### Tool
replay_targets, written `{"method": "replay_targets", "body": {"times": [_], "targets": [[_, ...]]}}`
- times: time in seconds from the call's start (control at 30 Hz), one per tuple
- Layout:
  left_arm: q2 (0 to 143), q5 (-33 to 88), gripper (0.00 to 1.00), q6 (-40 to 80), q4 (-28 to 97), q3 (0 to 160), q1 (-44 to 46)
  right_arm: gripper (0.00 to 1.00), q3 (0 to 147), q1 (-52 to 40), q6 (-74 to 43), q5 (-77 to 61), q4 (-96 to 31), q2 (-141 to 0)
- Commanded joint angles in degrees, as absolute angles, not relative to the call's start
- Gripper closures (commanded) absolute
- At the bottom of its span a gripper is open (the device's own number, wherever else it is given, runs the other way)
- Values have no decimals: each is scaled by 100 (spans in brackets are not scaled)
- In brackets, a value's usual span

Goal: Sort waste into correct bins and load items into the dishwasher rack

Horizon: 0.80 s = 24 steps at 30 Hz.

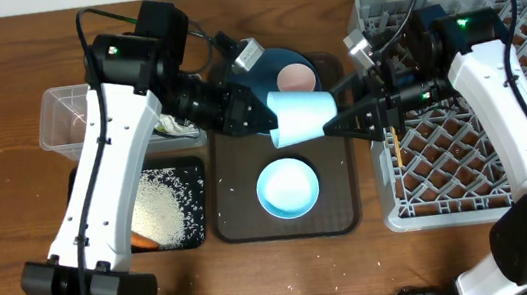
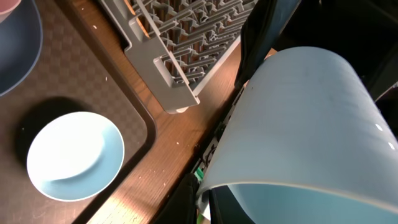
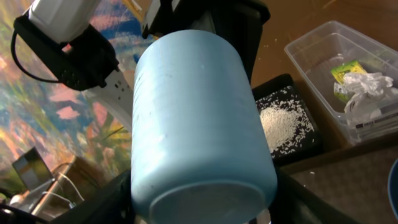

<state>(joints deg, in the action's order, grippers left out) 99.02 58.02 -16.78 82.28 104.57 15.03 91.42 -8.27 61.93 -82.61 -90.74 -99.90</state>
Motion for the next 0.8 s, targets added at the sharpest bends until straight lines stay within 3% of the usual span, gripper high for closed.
{"method": "replay_targets", "body": {"times": [0.0,0.13,0.37,0.53,0.77], "targets": [[9900,5736,91,-1815,8320,10444,1557,33,9177,-683,6184,-8453,-9019,-9966],[9900,5736,91,-1815,8272,10444,1557,28,9177,-683,6184,-8473,-9019,-9966],[9900,5741,91,-1745,8189,10444,1557,30,9177,-760,6204,-8584,-9006,-9966],[9900,5730,92,-1645,8101,10444,1557,26,9177,-784,6200,-8007,-9006,-9966],[9900,4567,92,-1046,7964,10444,1557,19,9177,-749,6176,-7476,-9015,-9966]]}}
